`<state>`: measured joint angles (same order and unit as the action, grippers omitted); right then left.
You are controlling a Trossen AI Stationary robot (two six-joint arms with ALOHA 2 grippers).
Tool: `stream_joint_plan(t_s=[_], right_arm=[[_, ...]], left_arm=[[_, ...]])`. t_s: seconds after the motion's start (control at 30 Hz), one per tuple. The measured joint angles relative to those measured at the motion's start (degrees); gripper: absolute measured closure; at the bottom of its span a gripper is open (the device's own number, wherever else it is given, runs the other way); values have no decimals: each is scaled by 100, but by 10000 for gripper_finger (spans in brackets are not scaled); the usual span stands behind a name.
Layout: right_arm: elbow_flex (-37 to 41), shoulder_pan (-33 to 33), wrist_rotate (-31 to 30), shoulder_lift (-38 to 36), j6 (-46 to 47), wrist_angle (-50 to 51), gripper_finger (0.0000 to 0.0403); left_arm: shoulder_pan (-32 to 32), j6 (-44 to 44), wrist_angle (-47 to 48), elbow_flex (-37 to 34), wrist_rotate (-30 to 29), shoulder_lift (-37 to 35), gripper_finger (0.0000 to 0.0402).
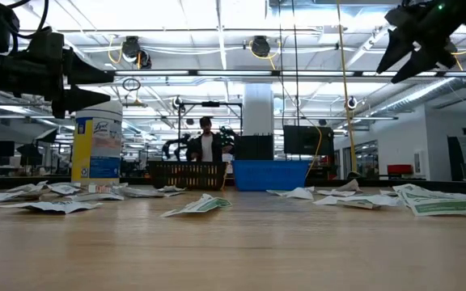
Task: Pick & Place First Aid Supplies
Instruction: Put the orange ointment pack into the red basket
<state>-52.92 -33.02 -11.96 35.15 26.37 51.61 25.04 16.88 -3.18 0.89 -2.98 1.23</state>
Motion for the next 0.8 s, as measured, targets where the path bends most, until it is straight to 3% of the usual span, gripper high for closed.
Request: stream_joint_plan(t_s=[0.4,0.8], right_arm=[[-1569,534,3,1360,1212,2307,149],[-1717,551,65,2428,1039,3855,149]], left_arm=[[0,0,-2,-1,0,-1,96],[0,0,0,0,-2,-1,96]])
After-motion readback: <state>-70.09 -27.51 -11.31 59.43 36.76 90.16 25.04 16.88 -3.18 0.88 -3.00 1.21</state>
